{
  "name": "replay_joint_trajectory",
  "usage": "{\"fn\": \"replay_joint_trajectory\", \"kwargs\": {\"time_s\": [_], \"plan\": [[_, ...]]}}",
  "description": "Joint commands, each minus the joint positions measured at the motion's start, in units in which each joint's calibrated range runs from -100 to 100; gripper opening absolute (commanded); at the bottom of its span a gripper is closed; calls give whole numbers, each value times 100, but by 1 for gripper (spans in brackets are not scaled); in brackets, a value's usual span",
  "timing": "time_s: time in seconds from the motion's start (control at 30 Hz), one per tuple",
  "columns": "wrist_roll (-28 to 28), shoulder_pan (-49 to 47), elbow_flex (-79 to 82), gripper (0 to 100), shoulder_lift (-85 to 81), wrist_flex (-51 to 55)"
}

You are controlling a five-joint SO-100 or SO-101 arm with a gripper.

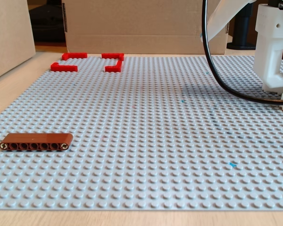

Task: Grab and store lego

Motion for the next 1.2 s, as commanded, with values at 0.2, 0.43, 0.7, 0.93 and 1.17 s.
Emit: {"fn": "replay_joint_trajectory", "kwargs": {"time_s": [0.2,0.43,0.7,0.93,1.17], "plan": [[11,4,1,2,36,-5],[11,4,1,2,36,-5],[11,4,1,2,36,-5],[-5,41,1,2,36,-5],[-15,-241,-8,2,36,-32]]}}
